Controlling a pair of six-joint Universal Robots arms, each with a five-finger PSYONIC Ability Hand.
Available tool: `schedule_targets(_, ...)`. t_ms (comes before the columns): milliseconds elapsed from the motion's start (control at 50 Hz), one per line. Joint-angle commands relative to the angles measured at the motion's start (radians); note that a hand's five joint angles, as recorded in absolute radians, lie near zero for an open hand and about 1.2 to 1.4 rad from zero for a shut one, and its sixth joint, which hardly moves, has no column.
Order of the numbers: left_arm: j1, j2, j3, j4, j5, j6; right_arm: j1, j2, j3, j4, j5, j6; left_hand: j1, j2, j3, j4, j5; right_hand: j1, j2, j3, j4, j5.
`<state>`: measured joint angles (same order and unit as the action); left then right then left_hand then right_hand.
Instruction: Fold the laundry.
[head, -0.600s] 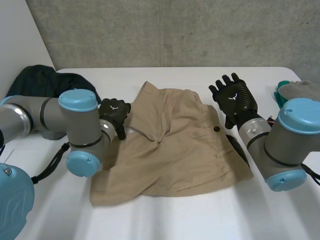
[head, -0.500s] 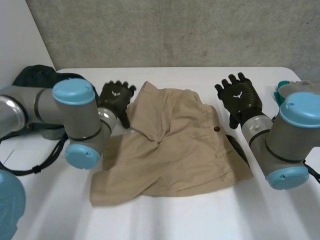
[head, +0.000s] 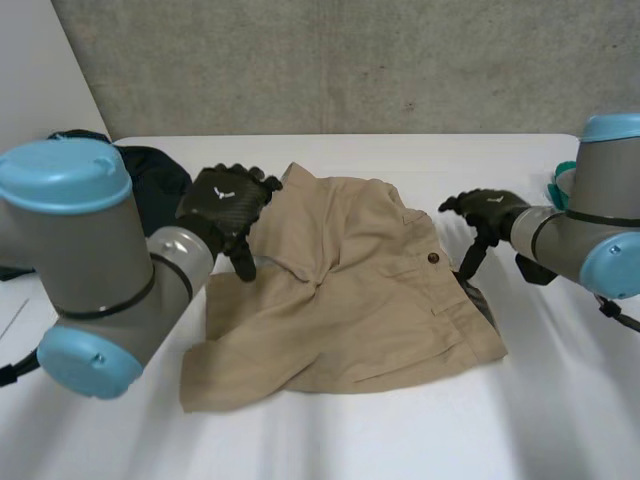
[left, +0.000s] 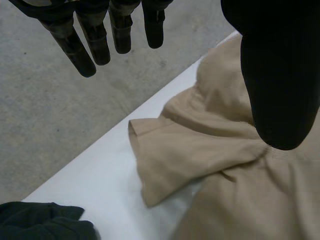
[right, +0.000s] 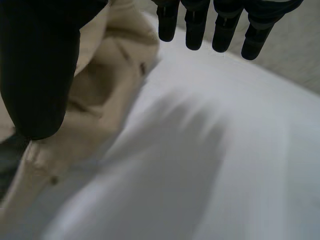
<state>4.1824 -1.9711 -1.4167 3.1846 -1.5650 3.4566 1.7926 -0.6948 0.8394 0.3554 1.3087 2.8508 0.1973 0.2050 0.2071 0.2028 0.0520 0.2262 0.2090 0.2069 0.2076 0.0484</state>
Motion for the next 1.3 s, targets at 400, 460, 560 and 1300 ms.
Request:
schedule_targets(400, -0.100, -0.124, -0.152, 0.014, -0.204, 0.062, 0.200, 0.090, 0.006, -0.357, 0.164, 0.128, 0.013, 0.005, 0.003, 0.008, -0.016, -0.052, -0.034, -0.032, -0.033, -0.048)
schedule_targets(460, -0.100, -0.111, -0.171, 0.014, -0.213, 0.082, 0.221, 0.107, -0.006, -0.363, 0.202, 0.140, 0.013, 0.005, 0.003, 0.008, -0.016, -0.052, -0.034, -0.032, -0.033, -0.048)
schedule_targets(560, -0.099, -0.089, -0.199, 0.015, -0.217, 0.122, 0.237, 0.143, -0.043, -0.392, 0.216, 0.139, 0.019, 0.011, 0.009, 0.014, -0.010, -0.052, -0.034, -0.032, -0.033, -0.048)
schedule_targets(1300, -0.036, 0.018, -0.119, -0.002, -0.198, 0.153, 0.214, -0.057, 0.023, -0.374, 0.089, -0.126, 0.051, 0.044, 0.042, 0.046, 0.022, 0.077, 0.094, 0.096, 0.096, 0.080)
